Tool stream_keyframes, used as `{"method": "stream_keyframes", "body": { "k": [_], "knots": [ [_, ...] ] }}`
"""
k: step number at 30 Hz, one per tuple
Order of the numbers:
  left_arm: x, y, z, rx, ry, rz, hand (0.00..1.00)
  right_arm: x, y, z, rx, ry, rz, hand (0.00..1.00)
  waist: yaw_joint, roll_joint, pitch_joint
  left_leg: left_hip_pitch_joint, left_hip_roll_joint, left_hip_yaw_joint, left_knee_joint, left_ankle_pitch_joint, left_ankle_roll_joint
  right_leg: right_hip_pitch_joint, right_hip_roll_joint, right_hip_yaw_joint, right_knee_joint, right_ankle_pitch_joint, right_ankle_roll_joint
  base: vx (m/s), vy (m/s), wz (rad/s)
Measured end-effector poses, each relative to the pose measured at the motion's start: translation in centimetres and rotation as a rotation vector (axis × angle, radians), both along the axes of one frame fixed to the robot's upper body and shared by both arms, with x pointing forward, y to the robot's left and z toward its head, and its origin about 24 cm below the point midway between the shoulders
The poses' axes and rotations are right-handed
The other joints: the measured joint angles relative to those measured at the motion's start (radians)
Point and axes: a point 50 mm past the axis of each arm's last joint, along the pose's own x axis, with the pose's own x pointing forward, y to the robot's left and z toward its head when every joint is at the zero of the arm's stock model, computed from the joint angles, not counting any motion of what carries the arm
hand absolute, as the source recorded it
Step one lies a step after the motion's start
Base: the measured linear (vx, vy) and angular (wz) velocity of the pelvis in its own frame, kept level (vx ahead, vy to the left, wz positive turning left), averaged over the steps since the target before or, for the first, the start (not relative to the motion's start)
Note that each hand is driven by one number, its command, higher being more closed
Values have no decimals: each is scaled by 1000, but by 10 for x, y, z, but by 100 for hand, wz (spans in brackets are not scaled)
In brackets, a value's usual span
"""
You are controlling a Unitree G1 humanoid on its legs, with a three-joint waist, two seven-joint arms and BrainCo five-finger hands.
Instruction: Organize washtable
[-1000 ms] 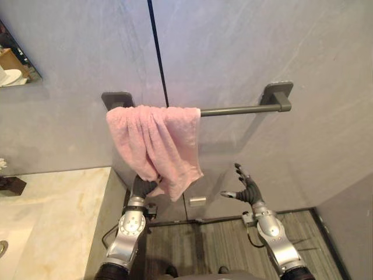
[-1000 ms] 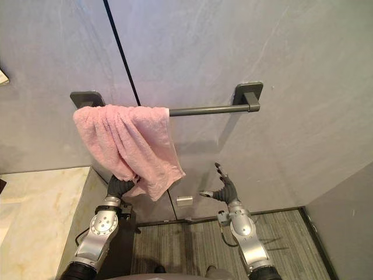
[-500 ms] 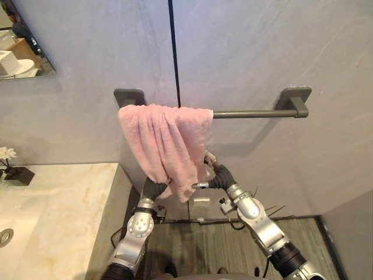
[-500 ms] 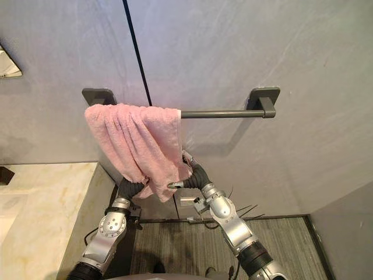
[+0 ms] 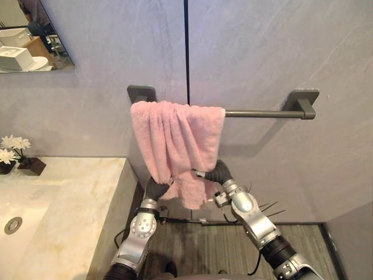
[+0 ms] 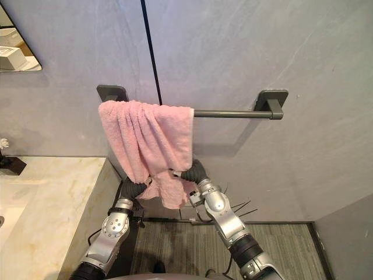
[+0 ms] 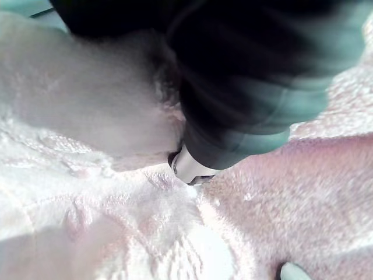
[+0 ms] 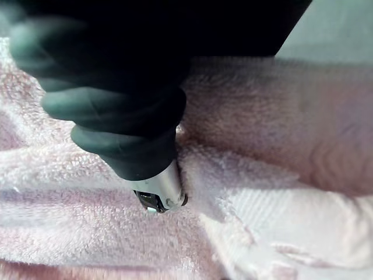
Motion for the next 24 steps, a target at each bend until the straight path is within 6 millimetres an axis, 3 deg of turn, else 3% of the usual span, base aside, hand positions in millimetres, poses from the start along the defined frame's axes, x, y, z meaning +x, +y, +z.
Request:
{"method": "stream_keyframes", "body": {
  "k": [16, 24],
  "knots": [
    [7, -29, 9, -108, -28, -72, 100, -15, -27, -16, 118, 61, -213, 100, -9, -16, -9, 10, 8, 21, -7, -6, -5, -16, -2, 21, 17, -9, 9, -7, -1, -3],
    [11, -38, 14, -123, -42, -116, 100, -20, -39, -16, 135, 57, -272, 100, -37, -21, -9, 11, 5, 32, -1, -13, -1, -18, -1, 34, 18, -17, 18, 21, -3, -4]
  ]
}}
